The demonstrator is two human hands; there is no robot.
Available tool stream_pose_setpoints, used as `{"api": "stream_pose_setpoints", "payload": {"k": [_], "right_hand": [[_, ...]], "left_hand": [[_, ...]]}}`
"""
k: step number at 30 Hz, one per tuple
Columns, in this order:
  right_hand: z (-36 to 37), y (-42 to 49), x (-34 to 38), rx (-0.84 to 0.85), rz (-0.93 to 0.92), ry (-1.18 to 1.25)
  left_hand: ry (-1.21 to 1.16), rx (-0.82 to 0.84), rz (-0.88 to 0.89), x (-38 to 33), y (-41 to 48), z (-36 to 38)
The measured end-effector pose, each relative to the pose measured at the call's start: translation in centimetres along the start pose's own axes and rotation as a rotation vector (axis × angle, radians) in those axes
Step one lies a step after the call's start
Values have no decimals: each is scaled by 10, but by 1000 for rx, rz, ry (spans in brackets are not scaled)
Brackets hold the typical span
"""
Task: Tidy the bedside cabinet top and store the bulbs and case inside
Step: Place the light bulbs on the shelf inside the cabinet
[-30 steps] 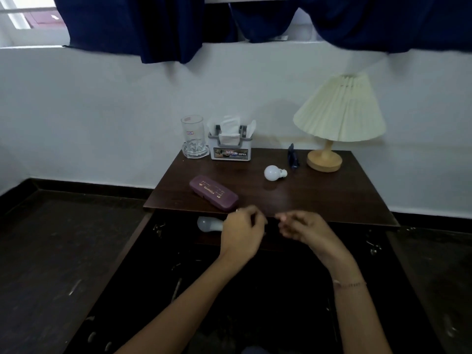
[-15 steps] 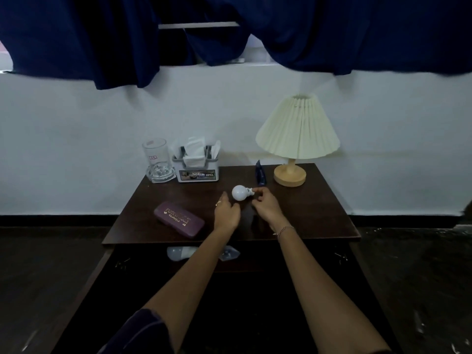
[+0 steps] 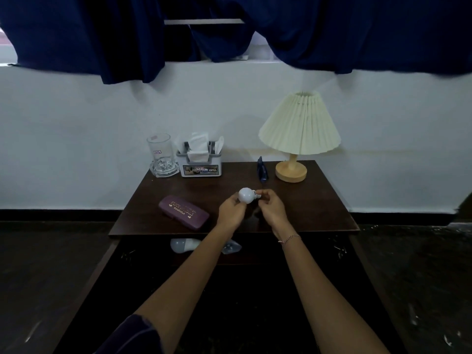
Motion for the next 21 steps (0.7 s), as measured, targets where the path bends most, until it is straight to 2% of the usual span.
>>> {"api": "stream_pose_setpoints", "payload": {"k": [4, 13, 21], "right_hand": [[-7, -26, -4, -22, 10, 47], [-30, -88, -27, -61, -102, 164], [-40, -115, -52, -41, -110, 208]], "left_hand": [[-49, 1, 20, 4, -25, -2], [-116, -45, 102, 21, -95, 5], [-80, -128, 190, 33, -127, 16]]}}
Point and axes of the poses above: each hand's wrist, its own y-axis towards the middle knuckle, its own z-axis out of the palm, x = y × z, the point moved 2 cm from there along y, towards the middle knuckle, and after that the axes turned 5 degrees about y, right-handed, at the moved point
